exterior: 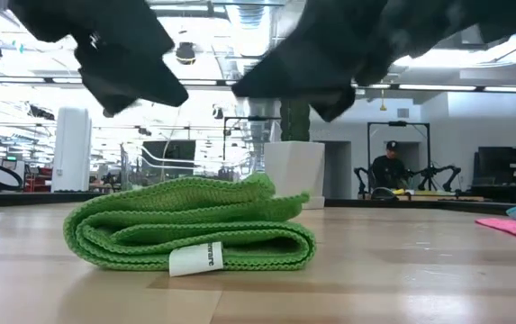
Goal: Fold microfiber towels
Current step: Fold the green microfiber towel
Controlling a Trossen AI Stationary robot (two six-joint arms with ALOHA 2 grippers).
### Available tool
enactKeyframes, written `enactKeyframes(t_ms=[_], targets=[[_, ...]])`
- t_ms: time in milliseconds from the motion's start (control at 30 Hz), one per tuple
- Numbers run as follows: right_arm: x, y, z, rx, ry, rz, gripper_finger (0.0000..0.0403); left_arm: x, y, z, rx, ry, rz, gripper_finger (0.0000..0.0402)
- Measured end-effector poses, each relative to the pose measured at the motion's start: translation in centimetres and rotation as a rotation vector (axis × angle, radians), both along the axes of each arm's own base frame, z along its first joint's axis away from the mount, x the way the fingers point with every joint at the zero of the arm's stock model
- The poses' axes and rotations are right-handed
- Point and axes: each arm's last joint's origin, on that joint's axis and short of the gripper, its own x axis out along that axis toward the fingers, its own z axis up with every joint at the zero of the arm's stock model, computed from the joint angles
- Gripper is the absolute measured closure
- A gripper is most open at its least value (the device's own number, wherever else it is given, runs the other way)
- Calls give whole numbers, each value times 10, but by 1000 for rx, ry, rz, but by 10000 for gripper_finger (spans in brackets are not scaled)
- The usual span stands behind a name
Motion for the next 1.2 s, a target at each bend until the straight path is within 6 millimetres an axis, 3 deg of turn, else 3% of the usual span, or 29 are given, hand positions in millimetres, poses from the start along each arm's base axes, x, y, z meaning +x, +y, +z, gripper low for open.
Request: enactKeyframes(t_ms=[167,300,500,733,833,1000,1100,1200], targets=[[4,20,-20,41,-67,41,368,-10,4,1,226,-42,146,239],[5,25,-55,53,29,40,368,-12,12,-10,221,-45,151,249],[-10,40,-68,95,139,21,368,-19,28,-31,217,-58,183,258],[-19,41,-60,32,160,-67,368,-25,49,-49,216,-75,223,261],[-19,40,-39,-28,67,-95,368,-23,49,-46,219,-104,230,261],[-4,12,-9,-185,-32,-173,368,-21,52,-44,273,-128,256,261],[13,-20,-11,-179,-28,-213,374,-19,58,-45,297,-118,270,261],[23,-44,-29,-146,1,-216,384,-17,63,-45,322,-114,268,261]])
